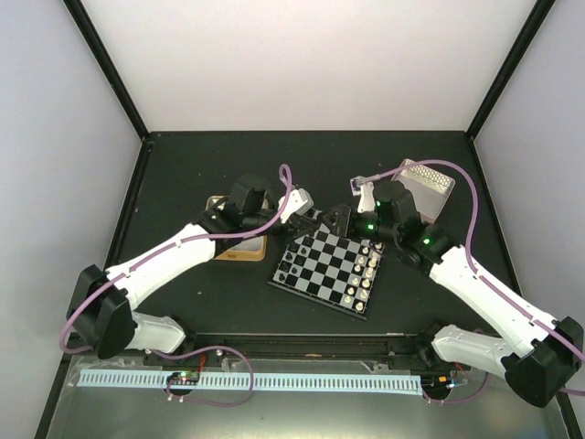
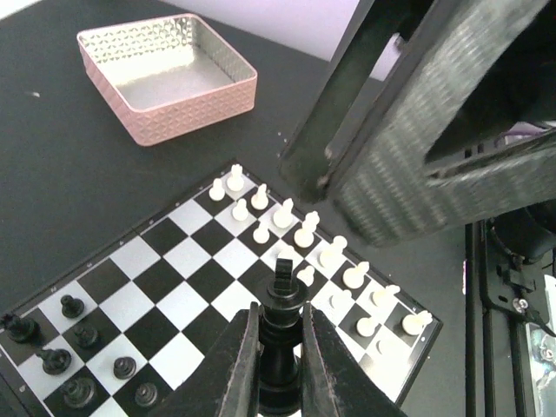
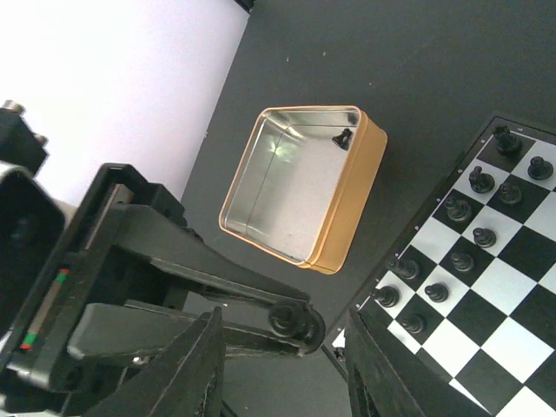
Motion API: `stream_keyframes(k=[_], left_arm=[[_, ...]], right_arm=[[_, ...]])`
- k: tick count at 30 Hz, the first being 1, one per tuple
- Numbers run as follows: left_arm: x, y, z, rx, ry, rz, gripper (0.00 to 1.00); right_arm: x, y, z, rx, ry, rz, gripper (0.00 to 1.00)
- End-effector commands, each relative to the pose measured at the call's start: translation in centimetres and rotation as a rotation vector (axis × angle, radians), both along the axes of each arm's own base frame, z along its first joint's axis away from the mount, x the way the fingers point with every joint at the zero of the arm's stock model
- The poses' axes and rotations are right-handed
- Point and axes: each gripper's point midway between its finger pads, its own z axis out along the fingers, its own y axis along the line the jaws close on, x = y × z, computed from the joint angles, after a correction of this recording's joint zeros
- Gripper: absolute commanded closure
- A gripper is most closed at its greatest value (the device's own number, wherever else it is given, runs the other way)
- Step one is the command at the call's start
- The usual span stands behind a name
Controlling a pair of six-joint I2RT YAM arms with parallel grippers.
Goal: Set up the chess pieces on the board
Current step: Place the chess piece on the chessboard.
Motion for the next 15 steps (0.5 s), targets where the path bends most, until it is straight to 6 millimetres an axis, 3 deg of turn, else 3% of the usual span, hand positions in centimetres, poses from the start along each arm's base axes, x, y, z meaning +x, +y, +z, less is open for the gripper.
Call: stream_keyframes(k=[1, 7, 15], left_arm=[[0.4, -0.5, 0.8, 0.006, -0.020, -0.006, 0.98], [-0.5, -0.8, 1.0, -0.014, -0.006, -0.054, 0.99], [-0.9, -1.1, 1.0, -0.023, 0.012, -0.085, 0.99]], right_arm=[[-0.1, 0.1, 2.0, 0.032, -0.067, 0.020, 0.61], [0.0, 0.6, 0.9, 0.001, -0.040, 0.043, 0.55], [0.0, 1.9, -0.5, 0.001, 0.015, 0.101, 0.67]])
